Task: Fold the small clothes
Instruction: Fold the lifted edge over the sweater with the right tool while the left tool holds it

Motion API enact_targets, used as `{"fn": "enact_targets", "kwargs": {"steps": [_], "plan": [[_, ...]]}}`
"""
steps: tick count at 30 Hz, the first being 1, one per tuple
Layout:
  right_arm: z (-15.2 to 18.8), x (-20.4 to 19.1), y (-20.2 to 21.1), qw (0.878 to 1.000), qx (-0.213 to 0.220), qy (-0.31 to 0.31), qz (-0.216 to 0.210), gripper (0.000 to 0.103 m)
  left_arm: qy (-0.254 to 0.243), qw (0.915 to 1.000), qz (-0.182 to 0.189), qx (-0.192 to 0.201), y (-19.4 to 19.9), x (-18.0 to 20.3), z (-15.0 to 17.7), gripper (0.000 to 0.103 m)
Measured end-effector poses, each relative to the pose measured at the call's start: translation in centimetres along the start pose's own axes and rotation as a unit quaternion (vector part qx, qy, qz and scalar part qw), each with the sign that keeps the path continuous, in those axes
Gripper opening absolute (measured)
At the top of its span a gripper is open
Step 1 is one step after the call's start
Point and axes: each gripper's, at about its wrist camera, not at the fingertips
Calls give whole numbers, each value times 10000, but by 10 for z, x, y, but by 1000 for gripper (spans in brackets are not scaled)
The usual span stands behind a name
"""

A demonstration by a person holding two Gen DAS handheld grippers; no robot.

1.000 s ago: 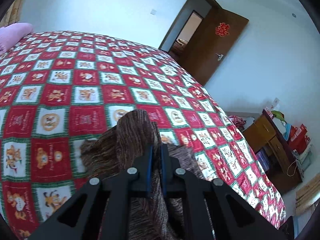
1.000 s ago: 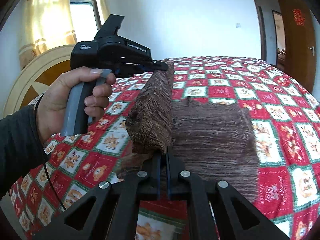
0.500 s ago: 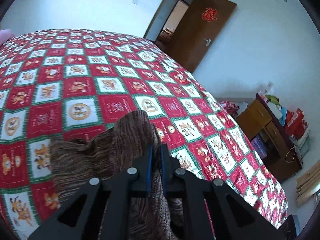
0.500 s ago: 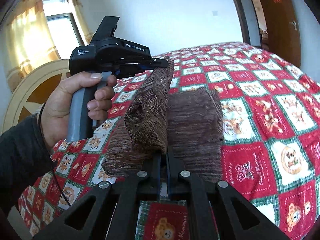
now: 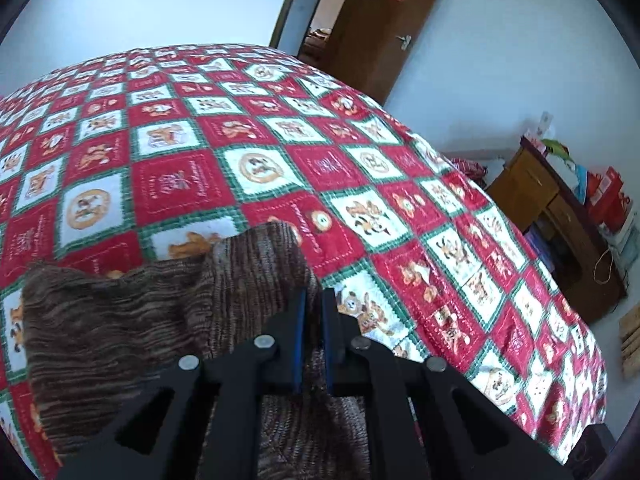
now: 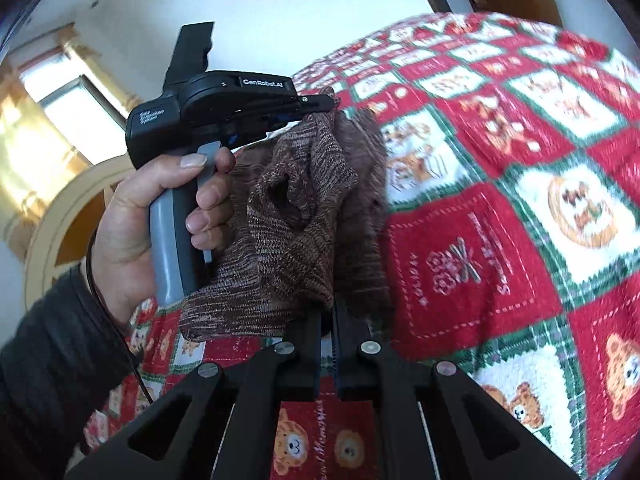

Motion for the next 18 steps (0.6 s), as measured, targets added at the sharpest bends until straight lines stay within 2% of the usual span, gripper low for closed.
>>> {"fn": "enact_targets", "kwargs": {"steps": [3,6,9,10,11,13,14,15,17,18], "plan": [[0,6,-3,10000,-10,-79,50,4,-102,9999,-120,-12,-6,5,0,8],[-1,9,-5,9999,-44,-147,9,4,-57,9994,-337,-58,-5,6,2,12],[-2,16,-4,9995,-46,-257,-174,4,-246,9982,-537,66,16,10,13,19],[-2,19,-4,9993,-52,-288,-243,4,-334,9971,-644,216,28,10,21,36],[-2,21,-4,9991,-45,-317,-291,4,-399,9955,-767,390,42,9,32,58],[-1,23,-5,9985,-14,-372,-390,5,-458,9921,-988,628,60,4,53,81],[-1,22,-4,9987,9,-346,-373,5,-492,9900,-1094,740,68,1,66,87],[-1,19,0,9992,108,-276,-261,8,-516,9883,-1212,773,72,-4,78,88],[1,13,9,9990,377,-170,149,40,-554,9854,-1449,702,74,-14,104,89],[3,12,16,9978,552,-162,318,65,-566,9844,-1520,676,73,-18,113,89]]}}
Point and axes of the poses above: each gripper's, at about its wrist camera, not at the fingertips, and y roughly against the way its jaws point, x to its right, z to its underside, and after that the axes turned 15 degrees about -x, right-handed
